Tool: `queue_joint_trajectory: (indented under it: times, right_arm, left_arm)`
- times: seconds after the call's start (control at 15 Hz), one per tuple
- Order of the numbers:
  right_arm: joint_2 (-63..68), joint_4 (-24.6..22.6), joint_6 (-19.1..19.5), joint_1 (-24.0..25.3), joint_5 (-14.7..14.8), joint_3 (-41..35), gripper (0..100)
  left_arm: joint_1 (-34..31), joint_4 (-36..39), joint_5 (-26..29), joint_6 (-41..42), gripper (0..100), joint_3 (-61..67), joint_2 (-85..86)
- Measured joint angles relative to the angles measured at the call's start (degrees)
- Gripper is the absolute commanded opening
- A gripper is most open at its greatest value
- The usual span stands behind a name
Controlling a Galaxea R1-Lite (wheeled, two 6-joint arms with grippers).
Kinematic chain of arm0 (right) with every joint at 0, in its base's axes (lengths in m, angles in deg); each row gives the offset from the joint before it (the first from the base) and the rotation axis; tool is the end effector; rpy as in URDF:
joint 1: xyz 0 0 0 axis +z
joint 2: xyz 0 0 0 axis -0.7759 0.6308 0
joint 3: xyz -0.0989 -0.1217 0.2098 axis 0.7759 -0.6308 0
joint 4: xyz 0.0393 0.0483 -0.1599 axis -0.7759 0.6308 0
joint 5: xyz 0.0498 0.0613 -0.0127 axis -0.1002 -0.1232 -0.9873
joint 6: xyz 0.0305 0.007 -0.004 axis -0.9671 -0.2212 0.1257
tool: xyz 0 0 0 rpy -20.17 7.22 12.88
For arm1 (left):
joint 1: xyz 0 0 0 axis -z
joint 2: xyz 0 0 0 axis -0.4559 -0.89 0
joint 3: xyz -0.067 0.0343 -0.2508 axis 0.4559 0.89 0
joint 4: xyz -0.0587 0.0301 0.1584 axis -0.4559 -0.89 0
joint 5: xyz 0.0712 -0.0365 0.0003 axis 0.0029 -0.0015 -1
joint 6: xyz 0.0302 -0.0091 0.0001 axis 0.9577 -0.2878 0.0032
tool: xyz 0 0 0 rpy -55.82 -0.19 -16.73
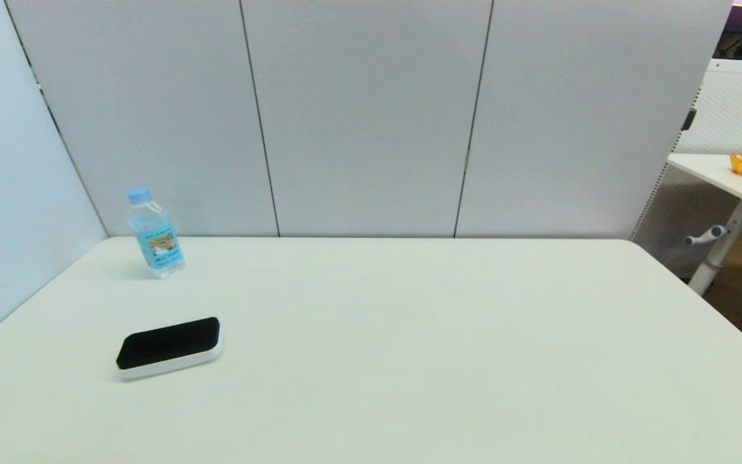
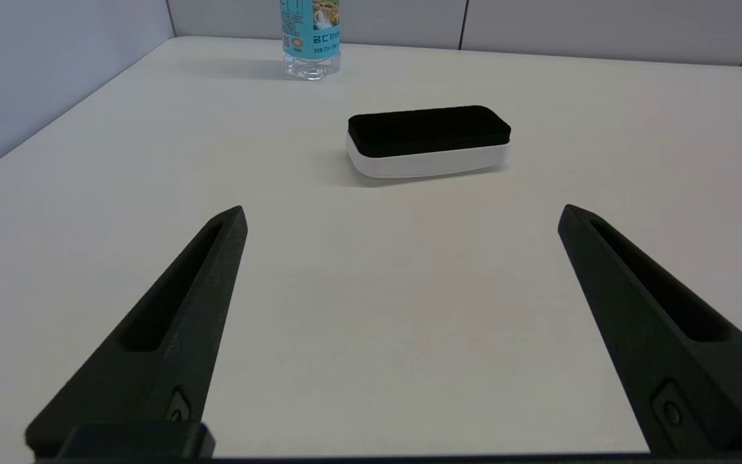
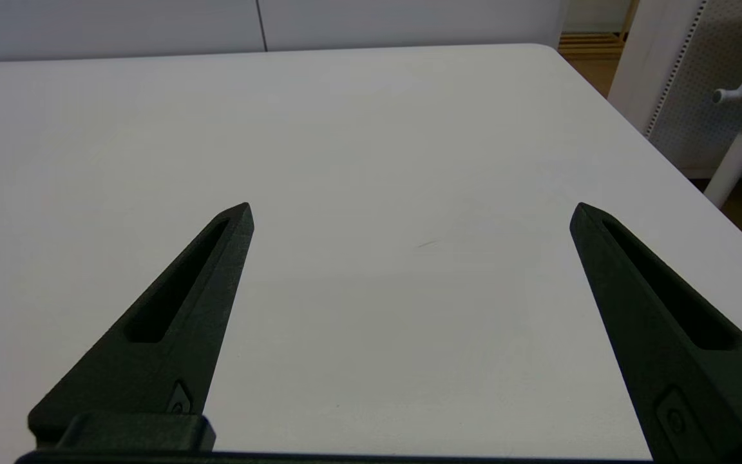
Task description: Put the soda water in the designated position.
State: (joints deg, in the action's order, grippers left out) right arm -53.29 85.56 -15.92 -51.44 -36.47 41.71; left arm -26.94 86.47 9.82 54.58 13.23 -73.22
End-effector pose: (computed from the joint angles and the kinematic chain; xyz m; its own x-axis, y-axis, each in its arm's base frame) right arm 0.0035 -0.0007 0.0762 0.9995 -0.0303 0.0053 0.0302 0.9993 0.0239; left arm 0.0037 0.0003 0.0757 1.0000 0.0067 0.0036 -0.0067 0.9998 -0.0211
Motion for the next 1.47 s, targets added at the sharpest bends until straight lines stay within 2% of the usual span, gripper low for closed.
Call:
queue_joint_trajectory:
  times: [1.2,1.47]
  right_arm:
    - [0.0,0.0,0.0,0.0,0.0,0.0,100]
    - [0.0,0.0,0.0,0.0,0.0,0.0,100]
  left_arm:
    - [0.0,0.2,-1.1,-1.2,100,-0.7,-1.8]
    - [0.0,0.4,-1.0,-1.2,100,-16.4,-15.6]
